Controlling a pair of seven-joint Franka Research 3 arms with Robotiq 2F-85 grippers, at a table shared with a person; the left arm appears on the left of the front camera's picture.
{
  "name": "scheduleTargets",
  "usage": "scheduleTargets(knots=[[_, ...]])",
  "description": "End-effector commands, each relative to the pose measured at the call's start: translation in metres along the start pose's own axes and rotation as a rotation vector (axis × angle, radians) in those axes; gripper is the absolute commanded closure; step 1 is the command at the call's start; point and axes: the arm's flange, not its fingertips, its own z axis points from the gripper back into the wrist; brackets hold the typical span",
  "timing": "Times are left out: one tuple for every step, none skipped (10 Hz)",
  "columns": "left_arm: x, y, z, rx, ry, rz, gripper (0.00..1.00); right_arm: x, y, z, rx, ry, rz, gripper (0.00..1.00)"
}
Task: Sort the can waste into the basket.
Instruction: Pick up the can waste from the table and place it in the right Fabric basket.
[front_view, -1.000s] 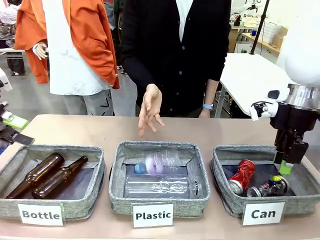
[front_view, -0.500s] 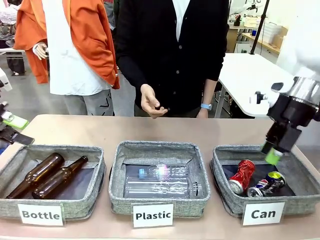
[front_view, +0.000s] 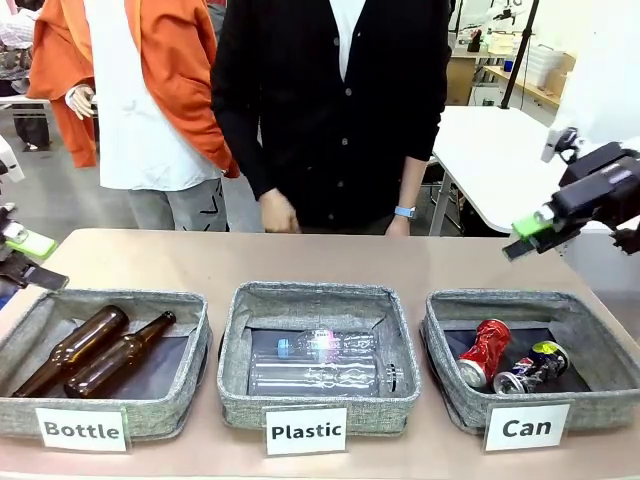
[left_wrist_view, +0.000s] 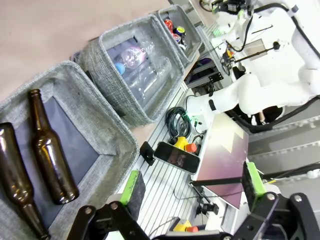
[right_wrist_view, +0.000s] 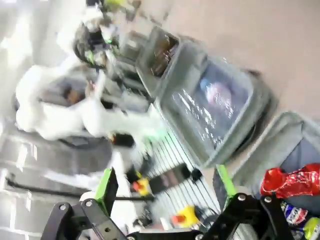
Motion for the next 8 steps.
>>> scheduleTargets(knots=[[-0.002,-0.001,0.001,-0.005,0.008,-0.003,0.0,-0.006,-0.019,0.006,0.217,-0.693,-0.275,0.0],[-0.002,-0.001,0.001,-0.005,0.008,-0.003,0.0,-0.005,-0.027,0.007,0.135,-0.703,-0.343,0.0],[-0.002,-0.001,0.001,-0.005,0.008,-0.003,0.0,-0.004,-0.015,0.012,0.057,-0.126,-0.09,0.0],[-0.002,-0.001,0.001,-0.005,0.008,-0.003,0.0,-0.004,-0.015,0.012,0.057,-0.126,-0.09,0.0],[-0.002,-0.001,0.001,-0.005,0.008,-0.003,0.0,-0.004,-0.015,0.012,0.057,-0.126,-0.09,0.0],[-0.002,-0.001,0.001,-0.005,0.008,-0.003,0.0,-0.004,-0.015,0.012,0.057,-0.126,-0.09,0.0],[-0.002,-0.001,0.001,-0.005,0.008,-0.003,0.0,-0.004,-0.015,0.012,0.057,-0.126,-0.09,0.0],[-0.002,-0.001,0.001,-0.005,0.008,-0.003,0.0,-0.004,-0.015,0.012,0.057,-0.126,-0.09,0.0]])
